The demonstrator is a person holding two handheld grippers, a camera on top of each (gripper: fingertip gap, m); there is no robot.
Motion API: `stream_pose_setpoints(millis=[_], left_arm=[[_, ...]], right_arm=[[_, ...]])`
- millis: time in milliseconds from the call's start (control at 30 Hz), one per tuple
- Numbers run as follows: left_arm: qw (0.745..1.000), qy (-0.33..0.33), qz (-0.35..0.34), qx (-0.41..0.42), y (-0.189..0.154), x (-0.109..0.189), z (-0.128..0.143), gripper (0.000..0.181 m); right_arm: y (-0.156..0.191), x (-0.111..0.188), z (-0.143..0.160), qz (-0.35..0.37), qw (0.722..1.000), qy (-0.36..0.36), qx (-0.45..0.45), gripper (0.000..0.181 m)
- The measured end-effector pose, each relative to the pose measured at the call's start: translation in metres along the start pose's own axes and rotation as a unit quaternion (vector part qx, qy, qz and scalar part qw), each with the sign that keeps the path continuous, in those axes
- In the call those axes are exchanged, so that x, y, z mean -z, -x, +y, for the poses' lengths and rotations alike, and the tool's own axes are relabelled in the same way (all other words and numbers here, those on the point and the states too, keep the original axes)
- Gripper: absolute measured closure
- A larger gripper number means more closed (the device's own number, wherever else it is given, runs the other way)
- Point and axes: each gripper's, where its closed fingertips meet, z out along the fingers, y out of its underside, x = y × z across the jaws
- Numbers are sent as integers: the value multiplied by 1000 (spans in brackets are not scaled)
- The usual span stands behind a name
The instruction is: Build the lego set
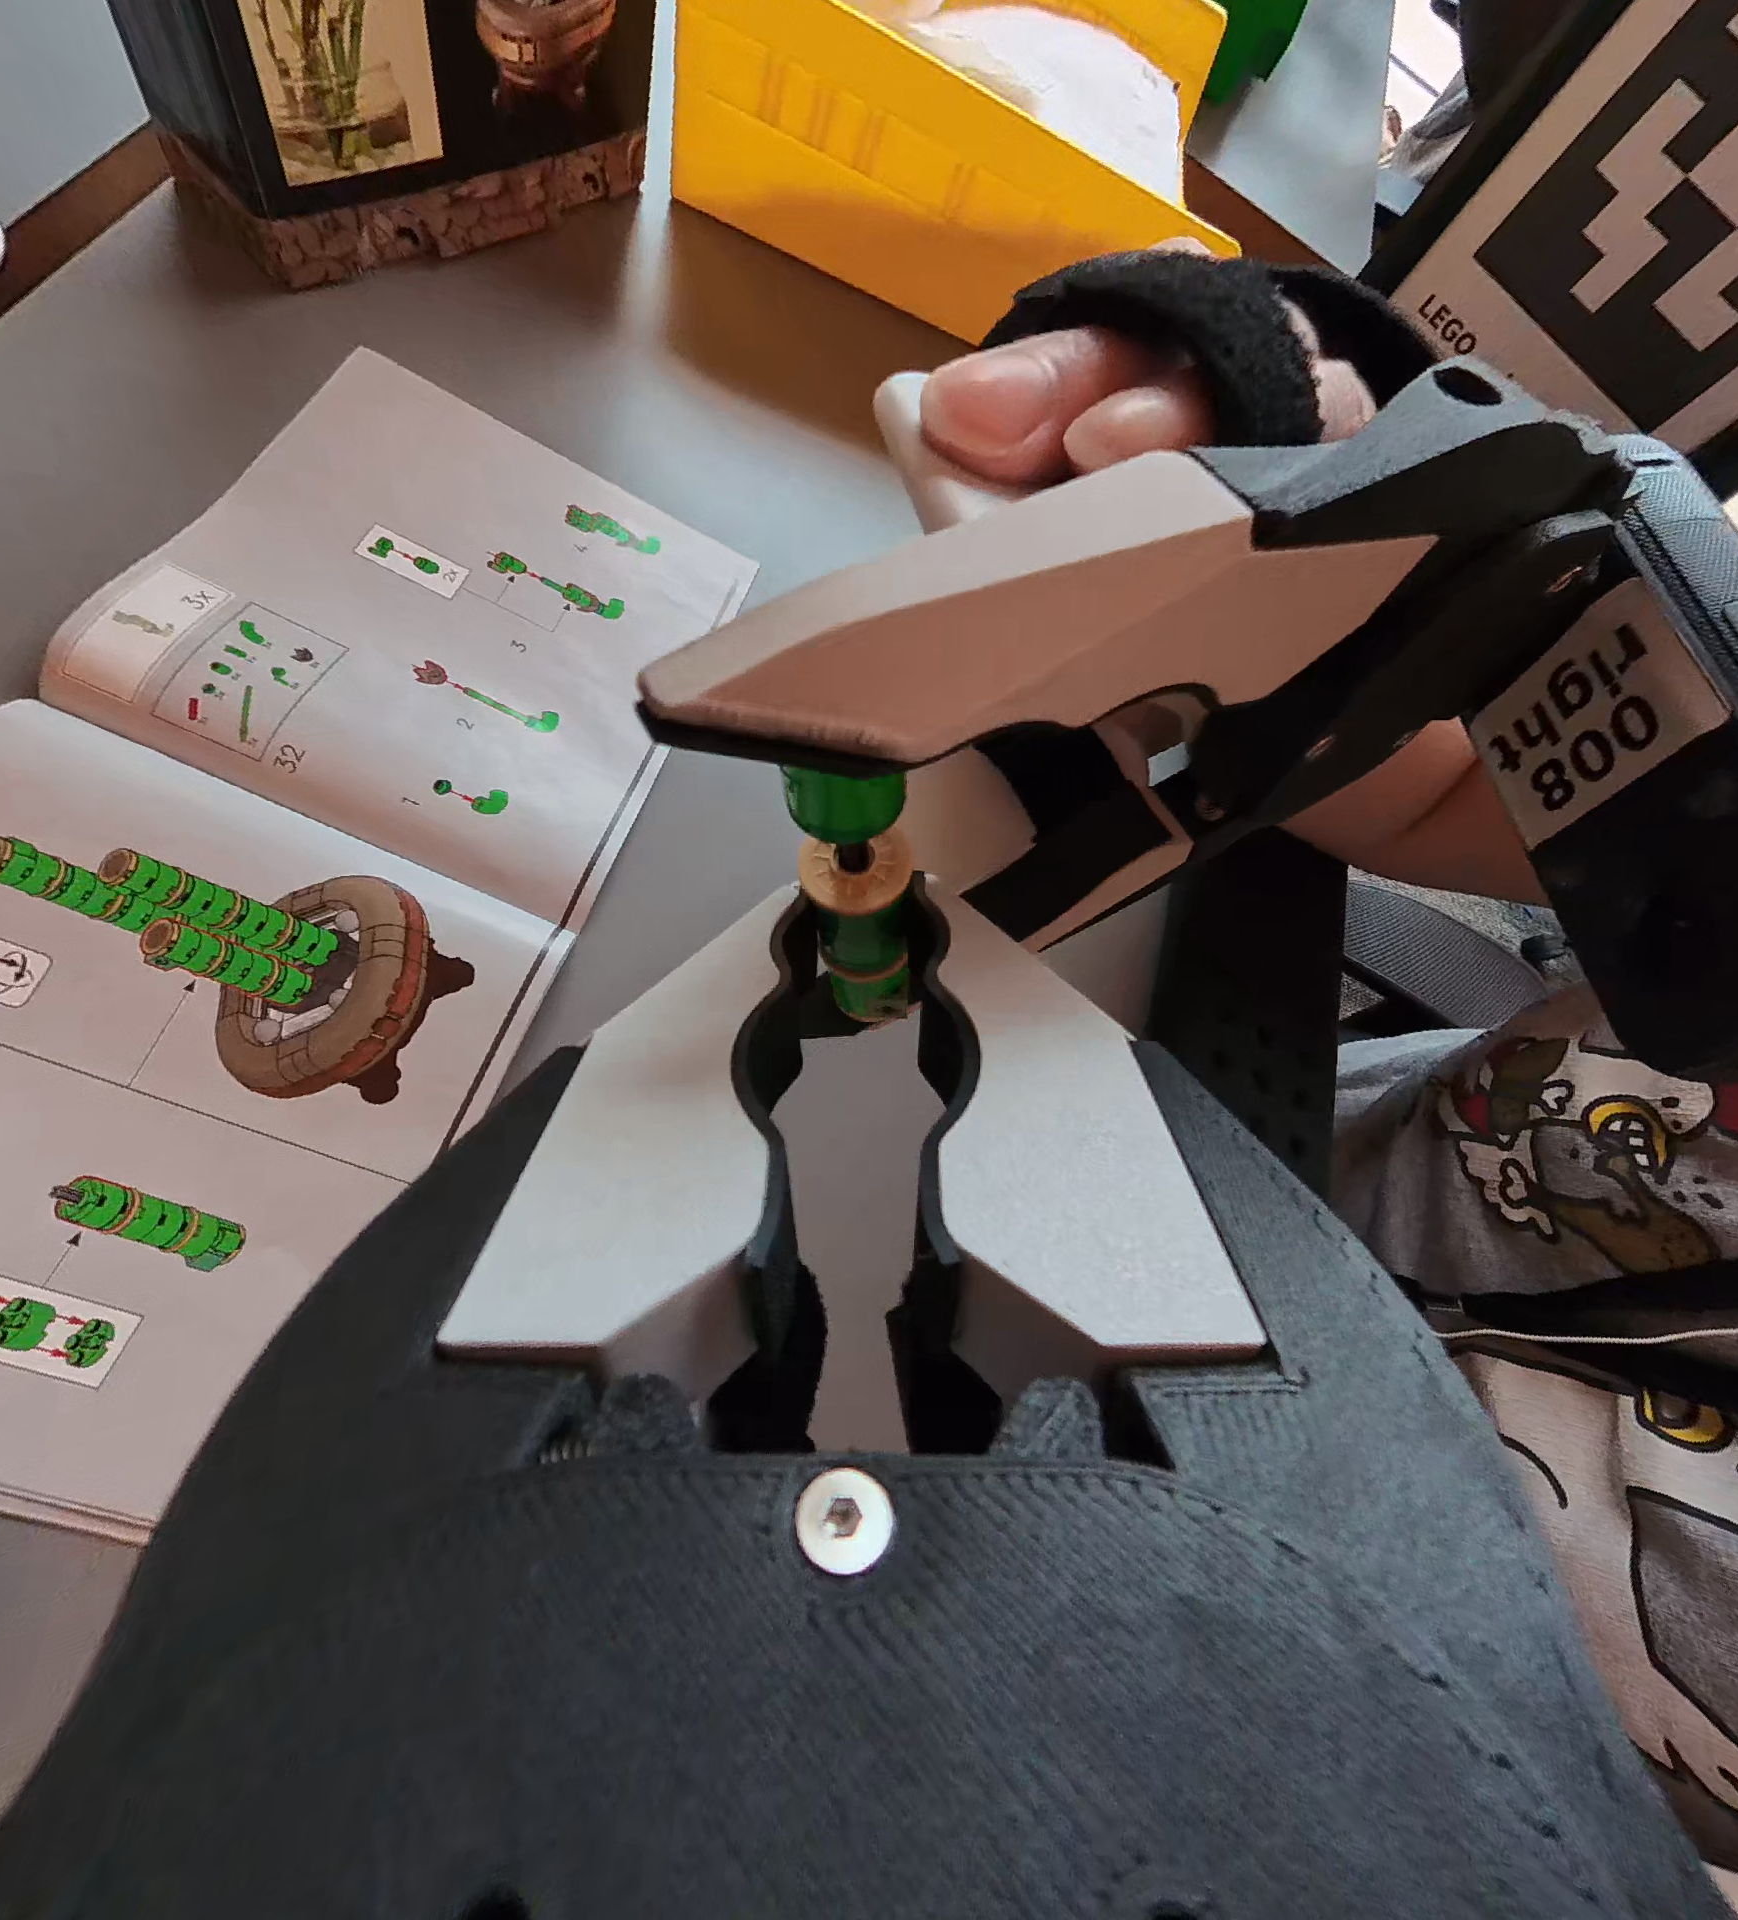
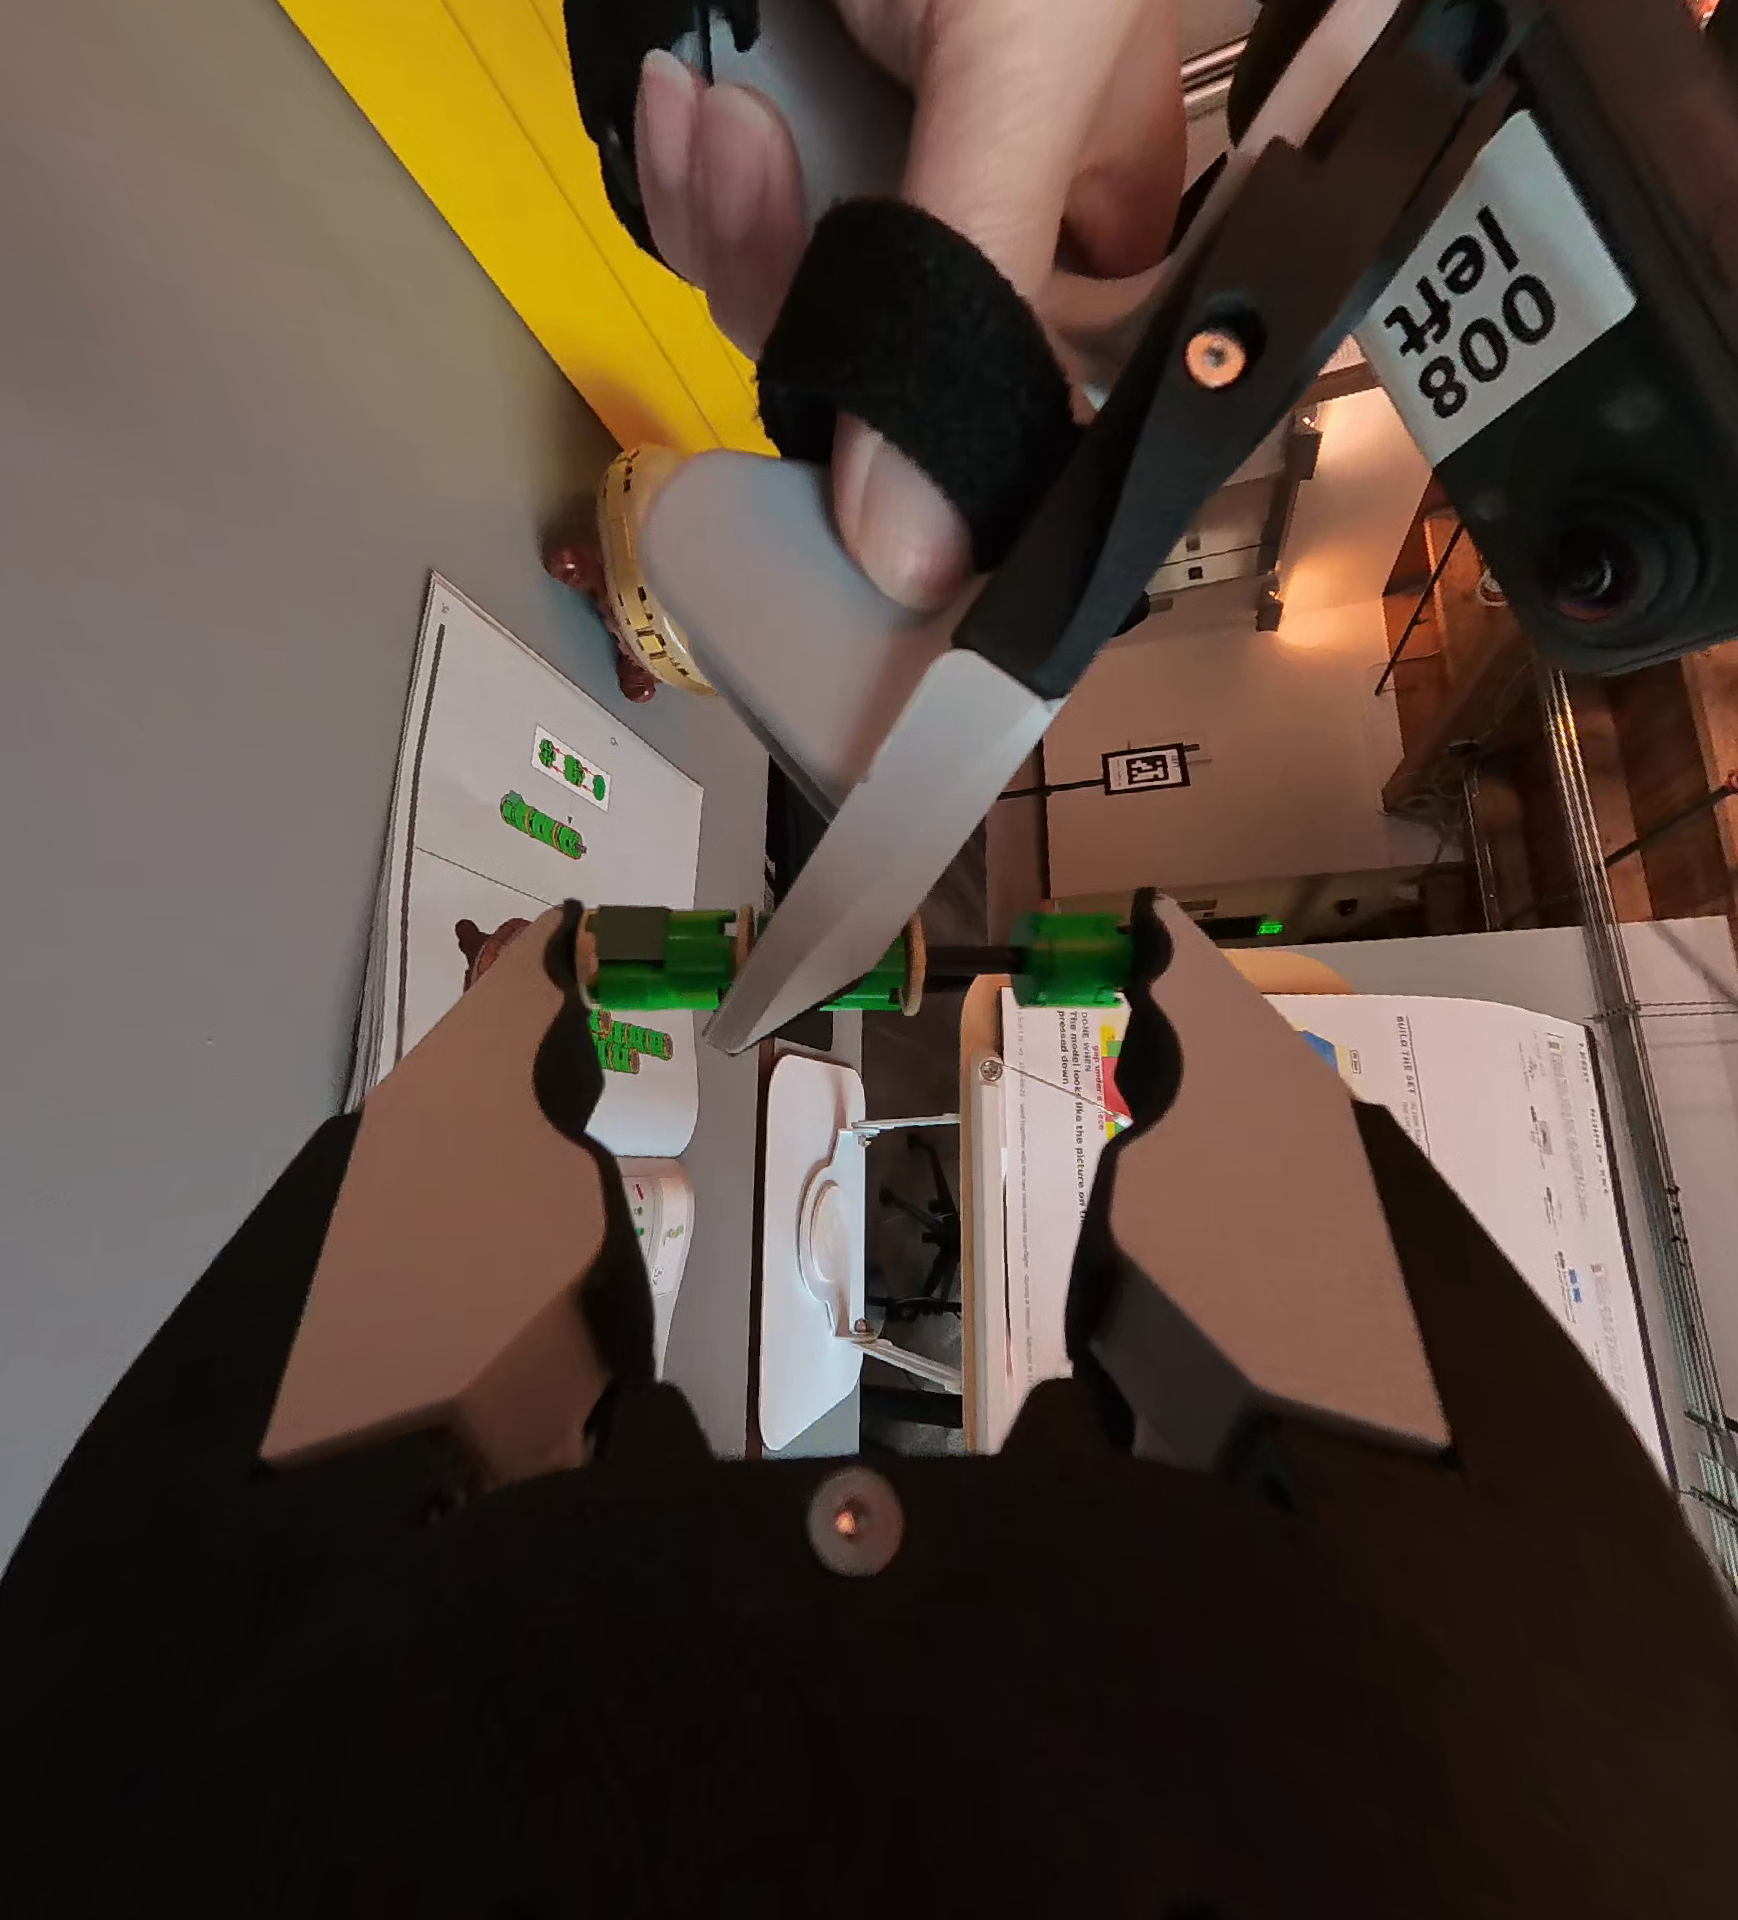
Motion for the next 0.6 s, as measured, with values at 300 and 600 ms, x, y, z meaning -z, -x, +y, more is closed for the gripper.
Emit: stream_pose_setpoints(millis=[300,600], left_arm=[[1000,12,3,5,-3,-2,3,166],[1000,16,2,6,-4,-3,3,165]], right_arm=[[5,3,-1,-24,1000,-5,-16,82],[7,4,-2,-38,999,-6,-24,84]])
